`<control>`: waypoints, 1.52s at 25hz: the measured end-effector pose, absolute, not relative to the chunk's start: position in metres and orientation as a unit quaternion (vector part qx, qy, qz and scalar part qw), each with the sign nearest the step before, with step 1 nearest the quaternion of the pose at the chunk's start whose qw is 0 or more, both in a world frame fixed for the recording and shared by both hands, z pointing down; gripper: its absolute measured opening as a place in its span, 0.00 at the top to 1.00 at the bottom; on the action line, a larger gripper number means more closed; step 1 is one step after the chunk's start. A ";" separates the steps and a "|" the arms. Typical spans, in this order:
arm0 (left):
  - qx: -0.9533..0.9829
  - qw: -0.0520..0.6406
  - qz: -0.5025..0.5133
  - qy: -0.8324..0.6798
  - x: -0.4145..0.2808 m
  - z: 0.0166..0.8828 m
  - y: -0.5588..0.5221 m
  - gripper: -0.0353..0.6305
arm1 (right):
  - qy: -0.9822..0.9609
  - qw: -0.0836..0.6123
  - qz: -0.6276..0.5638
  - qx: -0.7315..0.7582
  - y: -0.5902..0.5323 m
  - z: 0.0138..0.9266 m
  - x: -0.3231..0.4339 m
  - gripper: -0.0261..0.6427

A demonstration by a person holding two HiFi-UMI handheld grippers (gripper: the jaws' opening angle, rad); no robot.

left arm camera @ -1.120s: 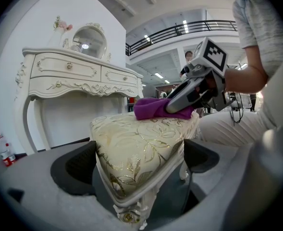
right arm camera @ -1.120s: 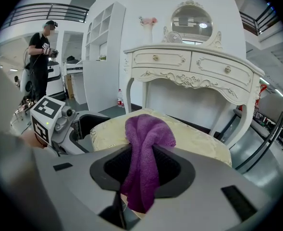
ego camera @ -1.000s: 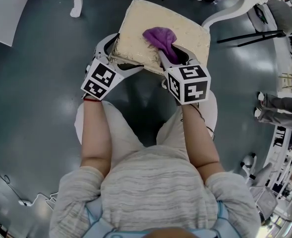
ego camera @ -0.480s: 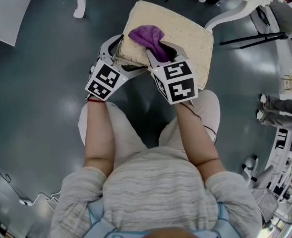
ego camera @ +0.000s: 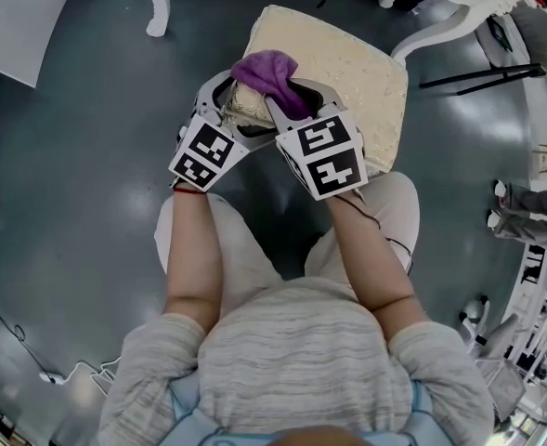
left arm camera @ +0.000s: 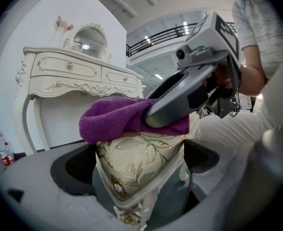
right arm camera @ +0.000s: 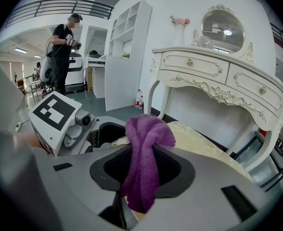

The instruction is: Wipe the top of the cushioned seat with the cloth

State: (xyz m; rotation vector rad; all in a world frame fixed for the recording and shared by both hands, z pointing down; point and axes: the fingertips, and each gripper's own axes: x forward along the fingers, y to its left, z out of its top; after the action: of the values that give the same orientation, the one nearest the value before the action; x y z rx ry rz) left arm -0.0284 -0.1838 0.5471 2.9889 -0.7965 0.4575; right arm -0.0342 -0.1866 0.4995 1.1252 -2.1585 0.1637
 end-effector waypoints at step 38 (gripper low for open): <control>0.954 0.002 0.034 -0.297 -0.037 0.475 -0.184 0.55 | -0.909 0.028 0.173 0.378 -0.189 0.421 0.054 0.79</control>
State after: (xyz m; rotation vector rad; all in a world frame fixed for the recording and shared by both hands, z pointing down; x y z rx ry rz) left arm -0.0368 -0.1838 0.4753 2.9945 -0.9309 0.1080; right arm 0.0536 -0.1889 0.4206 1.1681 -2.8054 0.5339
